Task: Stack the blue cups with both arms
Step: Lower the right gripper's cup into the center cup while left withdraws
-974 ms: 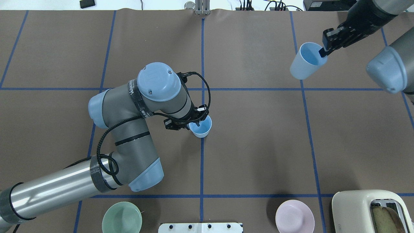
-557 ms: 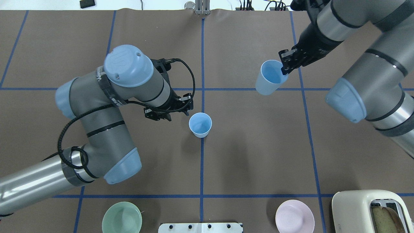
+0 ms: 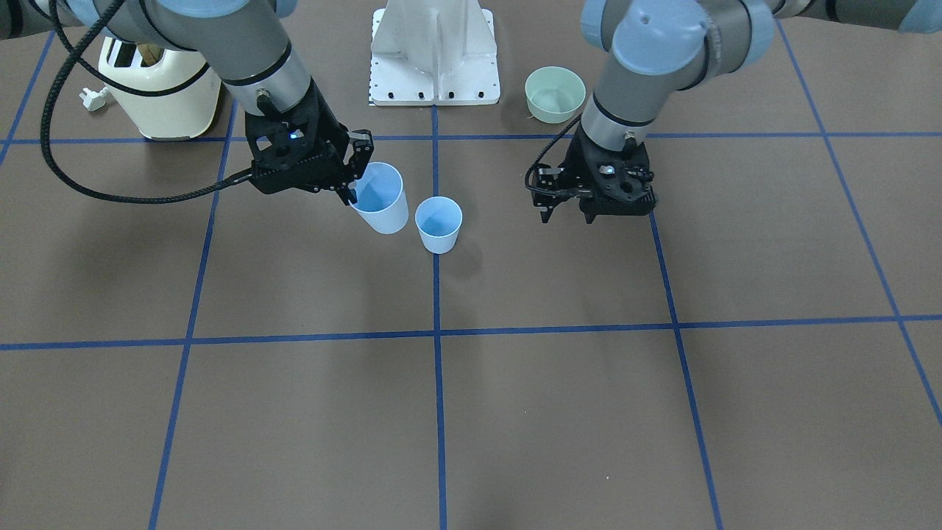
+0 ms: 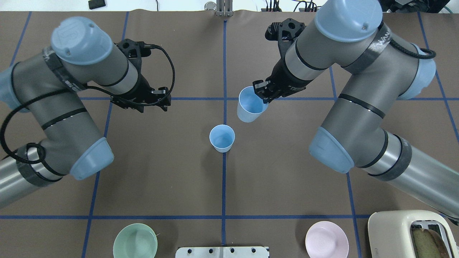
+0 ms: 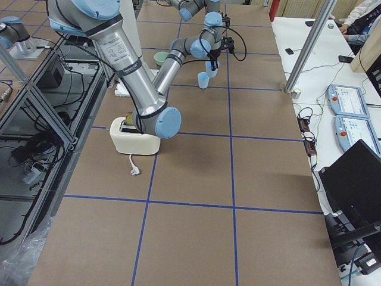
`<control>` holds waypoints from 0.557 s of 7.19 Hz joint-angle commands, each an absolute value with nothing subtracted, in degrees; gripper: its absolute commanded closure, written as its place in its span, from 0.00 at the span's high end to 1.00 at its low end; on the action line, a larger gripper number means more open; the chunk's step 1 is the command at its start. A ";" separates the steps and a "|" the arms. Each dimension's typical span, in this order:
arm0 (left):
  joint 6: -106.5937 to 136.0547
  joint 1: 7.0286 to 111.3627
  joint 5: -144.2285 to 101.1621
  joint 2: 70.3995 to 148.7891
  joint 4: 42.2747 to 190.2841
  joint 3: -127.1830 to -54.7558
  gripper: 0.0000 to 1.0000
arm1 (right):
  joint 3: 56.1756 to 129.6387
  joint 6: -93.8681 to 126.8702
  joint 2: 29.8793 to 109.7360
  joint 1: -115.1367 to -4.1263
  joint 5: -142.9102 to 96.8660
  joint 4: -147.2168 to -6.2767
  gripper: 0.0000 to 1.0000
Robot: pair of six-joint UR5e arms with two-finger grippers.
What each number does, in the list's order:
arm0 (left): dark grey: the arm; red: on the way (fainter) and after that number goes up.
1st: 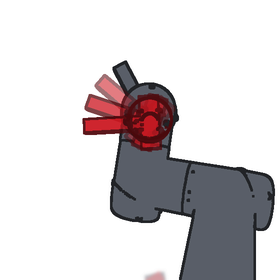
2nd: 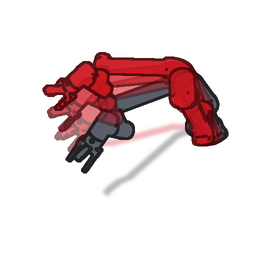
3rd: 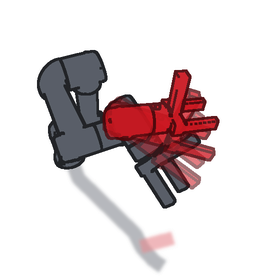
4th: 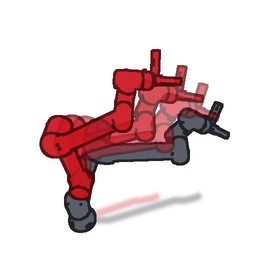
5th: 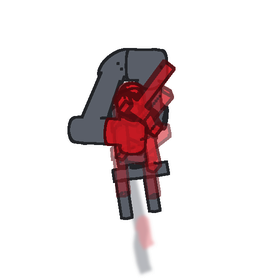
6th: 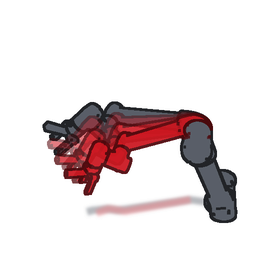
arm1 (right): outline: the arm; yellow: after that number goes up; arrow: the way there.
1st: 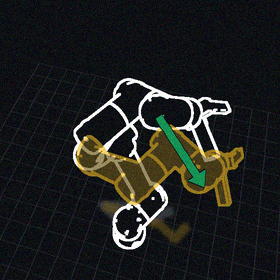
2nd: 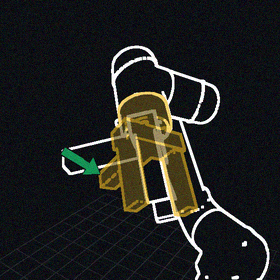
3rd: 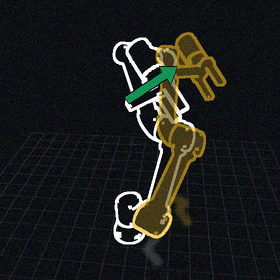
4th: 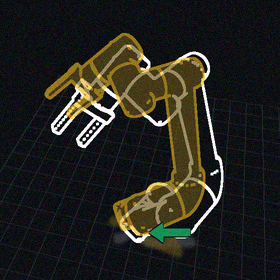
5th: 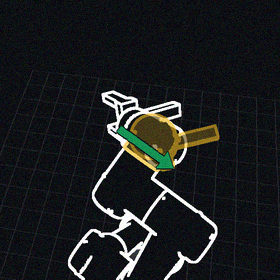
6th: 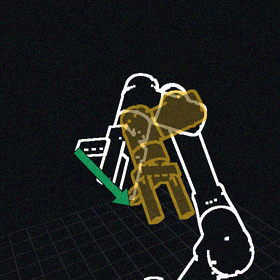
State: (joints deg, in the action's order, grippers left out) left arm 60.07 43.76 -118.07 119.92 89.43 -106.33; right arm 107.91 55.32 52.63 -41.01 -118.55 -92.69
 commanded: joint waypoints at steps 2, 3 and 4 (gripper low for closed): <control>47.75 50.26 -121.89 112.00 92.09 -107.31 0.75 | 106.00 59.32 49.75 -34.91 -112.51 -92.55 0.00; 47.46 50.53 -122.08 110.23 94.55 -107.23 0.75 | 105.65 60.02 49.57 -33.41 -110.93 -92.55 0.00; 47.46 50.54 -122.08 109.69 95.53 -107.14 0.76 | 103.73 60.12 48.79 -32.62 -110.31 -92.46 0.00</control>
State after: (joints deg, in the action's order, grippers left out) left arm 48.14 50.16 -121.84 111.17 93.66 -107.21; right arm 105.42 59.65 49.56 -34.05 -111.62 -92.53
